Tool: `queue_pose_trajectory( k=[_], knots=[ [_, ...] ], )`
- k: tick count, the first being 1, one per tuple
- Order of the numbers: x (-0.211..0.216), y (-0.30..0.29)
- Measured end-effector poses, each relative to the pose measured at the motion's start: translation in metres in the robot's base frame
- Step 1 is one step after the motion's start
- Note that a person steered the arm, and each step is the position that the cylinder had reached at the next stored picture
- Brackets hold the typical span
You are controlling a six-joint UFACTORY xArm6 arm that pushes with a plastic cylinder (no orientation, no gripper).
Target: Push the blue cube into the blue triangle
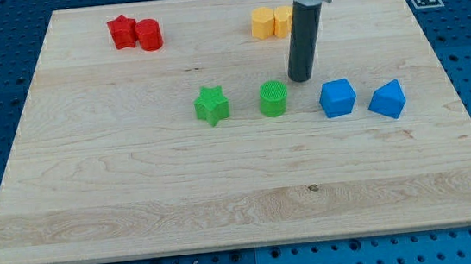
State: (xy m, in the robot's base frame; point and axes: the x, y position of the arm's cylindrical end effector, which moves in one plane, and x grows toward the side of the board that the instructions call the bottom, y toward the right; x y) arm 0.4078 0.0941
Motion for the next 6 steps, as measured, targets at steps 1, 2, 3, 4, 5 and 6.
queue_pose_trajectory(
  k=[1,2,3,4,5,6],
  knots=[
    [0.025,0.000],
    [0.039,0.000],
    [0.040,0.002],
    [0.040,0.010],
    [0.040,0.031],
    [0.040,0.054]
  ],
)
